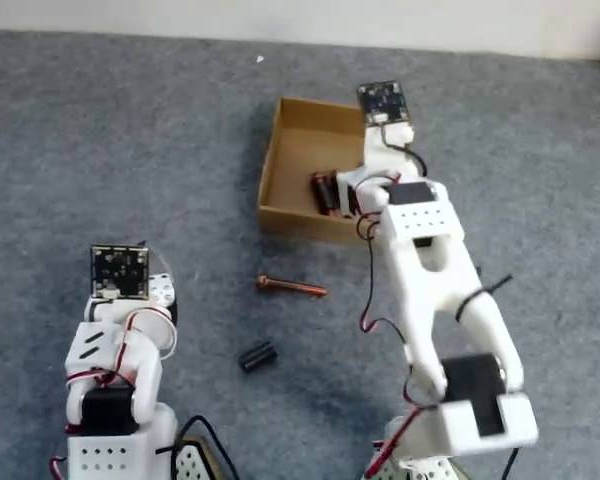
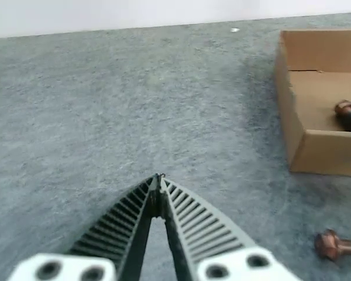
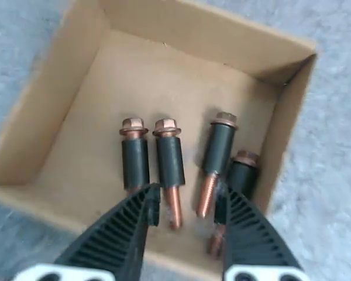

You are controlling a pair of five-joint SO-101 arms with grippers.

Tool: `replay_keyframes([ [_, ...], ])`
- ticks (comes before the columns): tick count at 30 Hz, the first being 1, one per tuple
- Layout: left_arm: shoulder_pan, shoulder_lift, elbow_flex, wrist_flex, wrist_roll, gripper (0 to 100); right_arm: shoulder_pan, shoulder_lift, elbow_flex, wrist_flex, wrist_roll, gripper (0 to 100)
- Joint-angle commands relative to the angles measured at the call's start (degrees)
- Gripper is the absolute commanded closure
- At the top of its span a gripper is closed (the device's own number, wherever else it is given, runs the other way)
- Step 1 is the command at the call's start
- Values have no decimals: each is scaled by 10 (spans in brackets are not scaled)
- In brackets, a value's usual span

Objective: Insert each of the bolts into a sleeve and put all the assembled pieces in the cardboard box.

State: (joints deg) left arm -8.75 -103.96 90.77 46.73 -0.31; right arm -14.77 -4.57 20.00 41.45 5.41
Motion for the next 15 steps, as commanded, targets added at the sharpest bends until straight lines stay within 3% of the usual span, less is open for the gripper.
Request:
replay_keyframes([
  [1,-37,-4,-15,-3,-5,993,-35,-98,-25,82,12,860],
  [7,-67,-4,-19,-3,-5,993,-119,-183,32,211,137,860],
  [15,-112,-3,-34,2,-4,992,-250,-208,99,276,143,860],
])
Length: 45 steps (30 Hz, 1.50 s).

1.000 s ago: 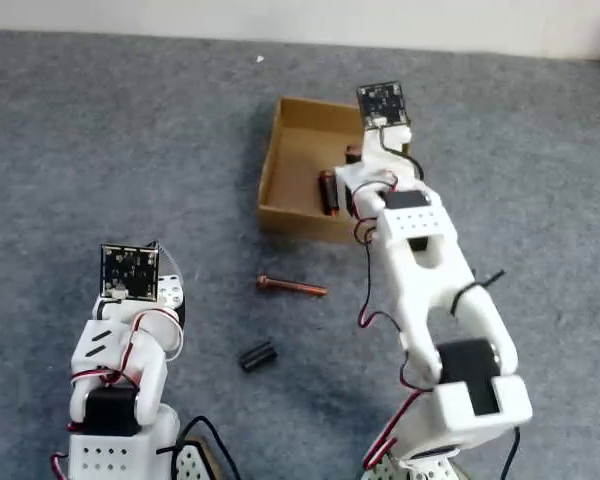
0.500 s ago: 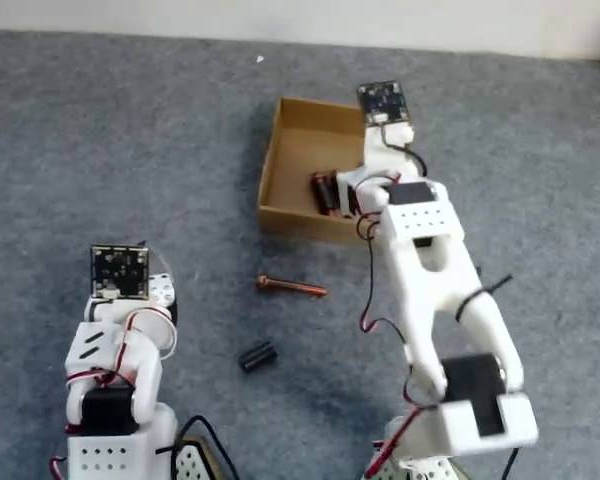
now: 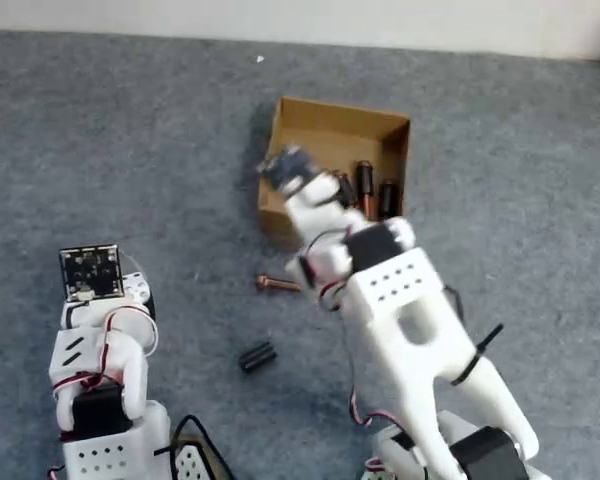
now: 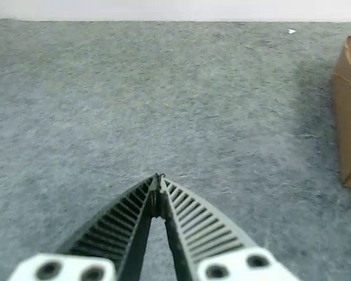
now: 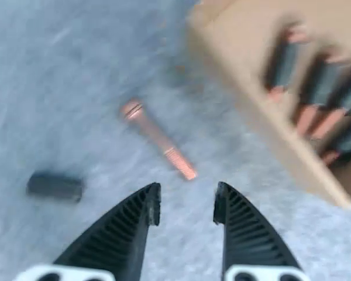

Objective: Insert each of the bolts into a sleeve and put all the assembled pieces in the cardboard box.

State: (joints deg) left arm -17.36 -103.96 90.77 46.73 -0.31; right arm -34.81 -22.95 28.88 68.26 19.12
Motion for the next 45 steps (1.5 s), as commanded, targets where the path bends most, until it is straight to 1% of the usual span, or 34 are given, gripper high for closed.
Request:
replay_keyframes([
  [1,-31,-3,-38,2,-4,992,-69,-24,21,5,6,859],
  [5,-51,-3,-42,3,-4,992,-145,-23,43,5,7,857],
  [8,-54,-3,-42,3,-4,992,-186,-22,44,5,7,856],
  [12,-54,-3,-42,3,-4,992,-220,-11,45,5,38,816],
  [17,-54,-3,-42,3,-4,992,-243,76,42,-8,58,799],
  [22,-54,-3,-42,3,-4,992,-242,149,42,-55,74,799],
  [28,-54,-3,-42,3,-4,992,-240,189,47,-102,75,800],
  [37,-54,-3,-42,3,-4,992,-222,281,42,-109,75,801],
  [39,-54,-3,-42,3,-4,992,-221,295,42,-109,75,821],
  [43,-54,-3,-41,3,-4,992,-224,298,43,-109,75,920],
  [45,-54,-3,-41,3,-4,992,-224,298,45,-109,75,937],
])
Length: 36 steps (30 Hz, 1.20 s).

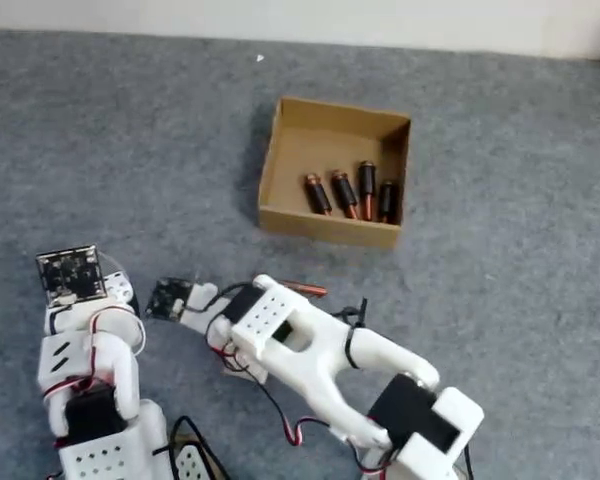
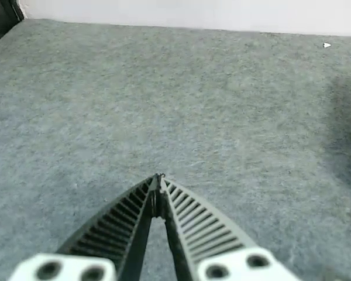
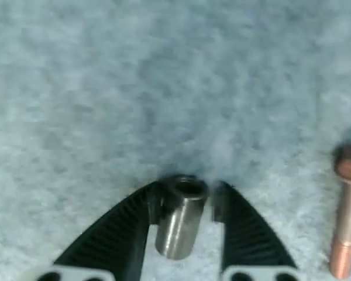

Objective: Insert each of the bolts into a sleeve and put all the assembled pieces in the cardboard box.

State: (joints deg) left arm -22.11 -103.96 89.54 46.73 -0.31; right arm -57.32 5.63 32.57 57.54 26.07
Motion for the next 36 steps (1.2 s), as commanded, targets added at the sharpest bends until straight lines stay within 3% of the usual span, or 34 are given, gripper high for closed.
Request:
replay_keyframes([
  [1,-7,-3,-29,3,-4,992,1,13,8,-1,5,943],
  [11,-7,-3,-28,3,-4,992,27,10,5,2,0,993],
  [15,-7,-3,-28,3,-4,992,76,10,-8,1,-51,988],
  [21,-7,-3,-28,2,-4,992,80,12,-51,2,-90,834],
  [30,-7,-3,-28,2,-4,992,79,13,-51,62,-86,810],
  [36,-7,-3,-28,2,-4,992,79,15,-30,60,-44,835],
])
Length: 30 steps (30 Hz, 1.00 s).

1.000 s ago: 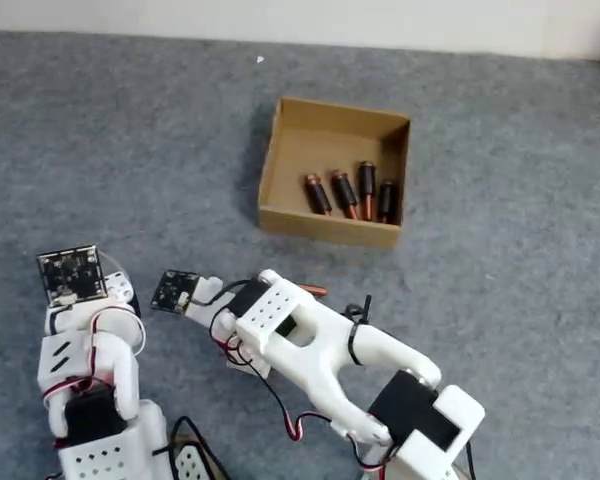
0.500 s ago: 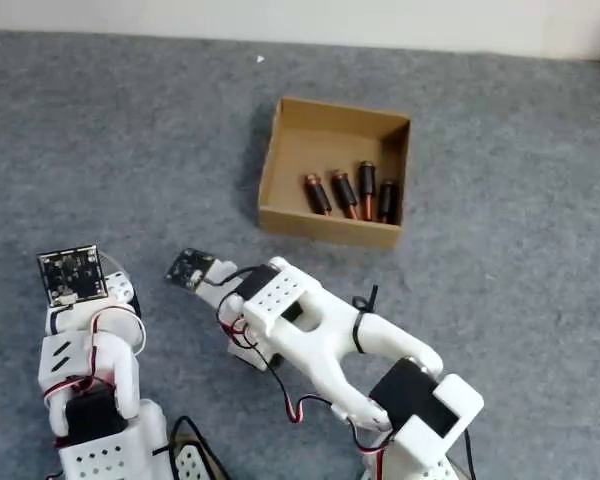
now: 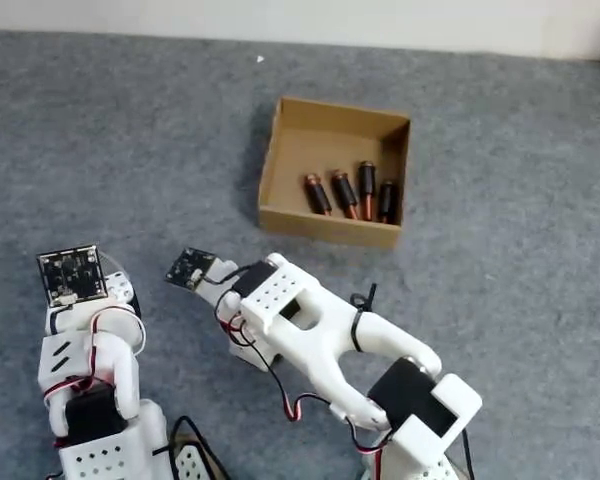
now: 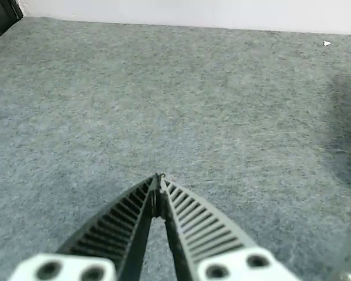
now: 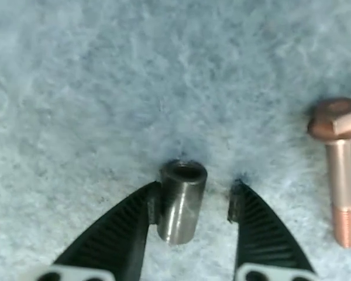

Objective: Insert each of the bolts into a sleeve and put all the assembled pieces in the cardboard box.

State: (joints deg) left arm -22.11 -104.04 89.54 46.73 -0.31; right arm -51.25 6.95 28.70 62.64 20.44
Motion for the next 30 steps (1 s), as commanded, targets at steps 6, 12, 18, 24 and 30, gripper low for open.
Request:
replay_keyframes([
  [6,-6,-2,-28,2,-4,992,17,2,16,2,13,989],
  [12,-5,-2,-27,2,-4,992,19,-7,30,-5,10,994],
  [18,-1,-2,-24,2,-4,992,50,-178,37,43,8,994],
  [24,57,1,-29,9,-8,992,125,-386,86,58,-42,994],
  [30,70,2,-76,67,-8,954,204,-520,160,54,-98,994],
])
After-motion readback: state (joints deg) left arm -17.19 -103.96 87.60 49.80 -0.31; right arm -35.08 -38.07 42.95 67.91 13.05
